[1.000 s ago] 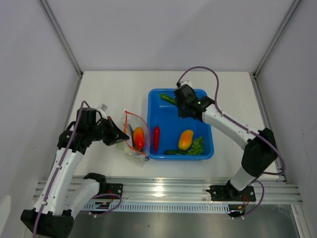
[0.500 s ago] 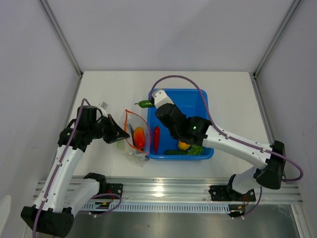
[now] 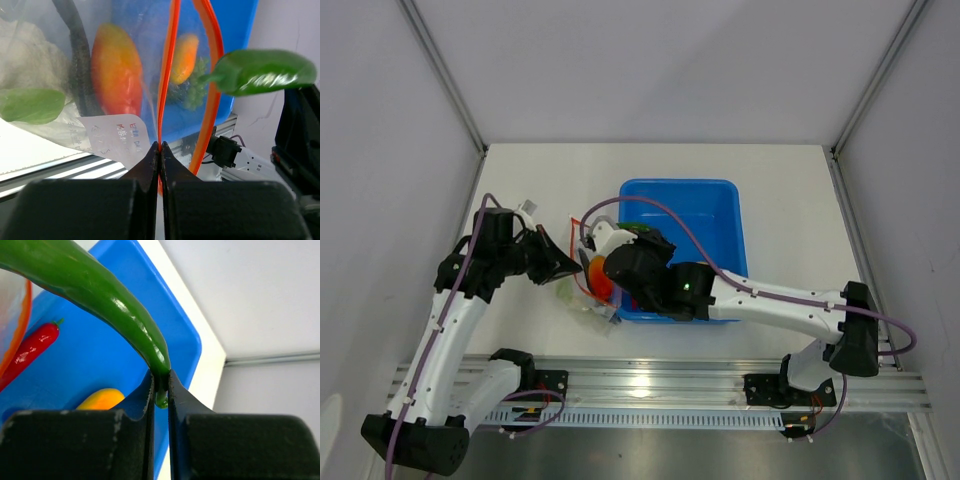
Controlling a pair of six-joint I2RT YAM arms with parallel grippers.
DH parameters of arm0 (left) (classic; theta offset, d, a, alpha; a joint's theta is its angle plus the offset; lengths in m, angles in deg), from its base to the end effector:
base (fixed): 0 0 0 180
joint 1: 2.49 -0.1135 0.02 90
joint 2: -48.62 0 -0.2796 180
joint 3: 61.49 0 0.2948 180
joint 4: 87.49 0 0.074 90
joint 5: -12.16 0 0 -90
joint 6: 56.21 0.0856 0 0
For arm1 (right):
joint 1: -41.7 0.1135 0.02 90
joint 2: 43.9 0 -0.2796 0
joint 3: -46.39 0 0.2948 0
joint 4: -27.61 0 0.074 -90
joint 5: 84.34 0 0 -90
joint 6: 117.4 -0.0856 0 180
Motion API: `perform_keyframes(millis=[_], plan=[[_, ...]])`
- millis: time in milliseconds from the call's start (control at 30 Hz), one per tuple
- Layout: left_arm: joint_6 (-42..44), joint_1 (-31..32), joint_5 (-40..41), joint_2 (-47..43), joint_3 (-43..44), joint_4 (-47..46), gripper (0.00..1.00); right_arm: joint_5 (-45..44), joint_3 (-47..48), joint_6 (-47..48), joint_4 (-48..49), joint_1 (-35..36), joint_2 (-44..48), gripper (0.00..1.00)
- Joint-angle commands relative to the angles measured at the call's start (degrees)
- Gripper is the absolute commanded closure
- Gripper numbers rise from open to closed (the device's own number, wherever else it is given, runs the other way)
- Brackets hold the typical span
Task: Place the food in the zip-top bag and seal the zipper
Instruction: Place the fake vegetable in the zipper food storage bag.
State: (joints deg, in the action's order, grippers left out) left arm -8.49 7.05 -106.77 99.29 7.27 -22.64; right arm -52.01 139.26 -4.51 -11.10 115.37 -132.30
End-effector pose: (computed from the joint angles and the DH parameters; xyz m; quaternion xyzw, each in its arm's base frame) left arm 0.2151 -0.0781 0.3128 -0.1654 0.8896 -0.3648 0.2194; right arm 0.1833 0.3684 0.3486 -0.4279 0.6836 -0.2095 0.5529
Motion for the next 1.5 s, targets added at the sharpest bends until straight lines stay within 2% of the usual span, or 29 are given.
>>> perform_keyframes(millis=[0, 367, 400, 633, 733, 767, 833, 933, 967, 1000, 1167, 1233, 1467], plan=[[-0.87, -0.40, -0.95, 0.12, 2.66, -0.72, 0.99, -4.12, 1.41, 5.48, 3.40, 2.00, -1.33, 1.00], [-0.78, -0.40, -1.75, -0.58, 2.93, -0.19, 0.99, -2.98, 4.75, 6.64, 0.51, 4.55, -6.08, 1.00], [-0.70, -0.40, -1.83, -0.75, 2.93, -0.19, 0.99, -2.80, 5.36, 6.72, 0.33, 4.64, -6.52, 0.97], [-0.61, -0.40, -2.18, -1.54, 2.49, -0.01, 0.99, -1.40, 9.40, 7.25, -0.02, 5.52, -10.56, 0.95], [-0.61, -0.40, -2.27, -1.98, 2.58, 0.16, 0.99, -0.69, 10.90, 7.34, -0.11, 5.87, -12.58, 0.84], [-0.52, -0.40, -2.27, -2.16, 2.58, 0.16, 0.99, -0.60, 11.77, 7.34, -0.02, 5.96, -13.11, 0.73], [-0.52, -0.40, -2.45, -2.33, 2.49, 0.34, 0.99, -0.43, 12.92, 6.90, -0.28, 6.14, -14.34, 0.66], [-0.43, -0.40, -2.45, -2.77, 2.31, 0.69, 0.99, 3.95, 17.13, 1.82, -5.11, 6.05, -15.66, 0.50], [-0.43, -0.40, -2.28, -2.95, 2.31, 0.86, 1.00, 6.58, 19.31, 0.32, -6.51, 6.13, -15.92, 0.39], [-0.43, -0.40, -2.36, -3.30, 2.14, 0.95, 0.99, 7.65, 20.38, -2.39, -8.79, 5.96, -16.10, 0.35], [-0.78, -0.40, -2.01, -4.27, 1.26, 0.78, 0.99, 14.85, 23.99, -9.52, -12.93, 4.30, -15.05, 0.21], [-0.87, -0.40, -1.92, -4.53, 0.99, 0.60, 0.99, 20.91, 25.31, -14.34, -14.96, 2.37, -14.00, 0.19], [-1.49, -0.40, -1.92, -5.06, 0.38, 0.07, 0.99, 31.99, 23.56, -25.33, -15.32, -8.52, -4.35, 0.16]])
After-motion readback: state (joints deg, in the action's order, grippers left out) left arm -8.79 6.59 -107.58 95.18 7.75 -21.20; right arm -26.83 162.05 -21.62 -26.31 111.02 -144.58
